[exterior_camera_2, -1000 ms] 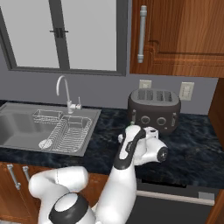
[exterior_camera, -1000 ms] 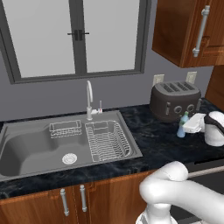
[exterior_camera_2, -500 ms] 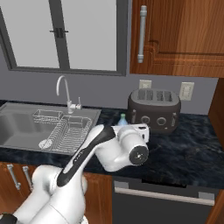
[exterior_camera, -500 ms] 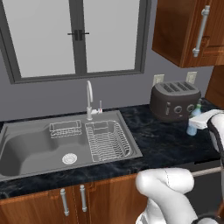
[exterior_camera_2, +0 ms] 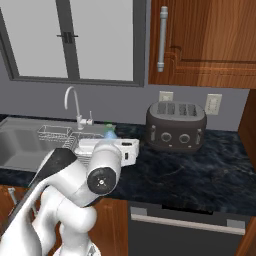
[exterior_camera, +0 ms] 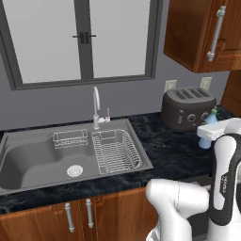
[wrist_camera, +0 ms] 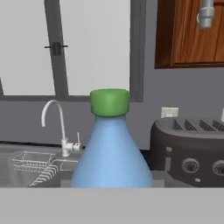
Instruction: Take the bottled waters from the counter and place them in the freezer to freeze. Close the freezer door after placing the bottles.
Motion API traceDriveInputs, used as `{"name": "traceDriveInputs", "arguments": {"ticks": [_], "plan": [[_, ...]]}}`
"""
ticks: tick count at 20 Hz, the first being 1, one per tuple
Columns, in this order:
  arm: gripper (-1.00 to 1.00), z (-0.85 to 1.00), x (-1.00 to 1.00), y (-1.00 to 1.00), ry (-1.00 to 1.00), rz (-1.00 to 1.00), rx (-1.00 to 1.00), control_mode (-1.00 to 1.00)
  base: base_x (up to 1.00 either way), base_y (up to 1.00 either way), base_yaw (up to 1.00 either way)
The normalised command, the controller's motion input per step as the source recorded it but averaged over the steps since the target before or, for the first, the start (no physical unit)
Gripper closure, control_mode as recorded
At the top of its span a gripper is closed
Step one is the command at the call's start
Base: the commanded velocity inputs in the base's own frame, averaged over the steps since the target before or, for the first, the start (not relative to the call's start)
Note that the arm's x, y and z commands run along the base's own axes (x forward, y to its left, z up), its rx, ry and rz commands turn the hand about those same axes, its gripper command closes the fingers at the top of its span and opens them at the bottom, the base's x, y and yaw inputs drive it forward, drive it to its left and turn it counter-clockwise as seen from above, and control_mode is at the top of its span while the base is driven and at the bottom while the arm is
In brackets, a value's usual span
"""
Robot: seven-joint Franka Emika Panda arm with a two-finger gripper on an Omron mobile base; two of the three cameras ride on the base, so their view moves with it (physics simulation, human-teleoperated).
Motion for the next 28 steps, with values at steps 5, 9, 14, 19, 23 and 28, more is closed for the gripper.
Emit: {"name": "traceDriveInputs", "arguments": {"ticks": [5, 9, 14, 19, 23, 28], "plan": [[1.0, 0.99, -0.51, 0.58, 0.02, 0.06, 0.0, -1.0, 0.0, 0.0, 0.0], [1.0, 0.7, -0.21, 0.18, 0.11, 0.23, 0.0, -1.0, 0.0, 0.0, 0.0], [1.0, 0.03, -0.57, 0.0, -0.08, 0.41, 0.01, -1.0, 0.0, 0.0, 0.0], [1.0, 0.0, -0.42, 0.01, -0.25, 0.48, 0.06, -1.0, 0.0, 0.0, 0.0], [1.0, 0.01, -0.09, 0.23, -0.27, 0.51, 0.0, -1.0, 0.0, 0.0, 0.0], [1.0, 0.05, -0.08, 0.4, -0.06, 0.35, 0.0, -1.0, 0.0, 0.0, 0.0]]}}
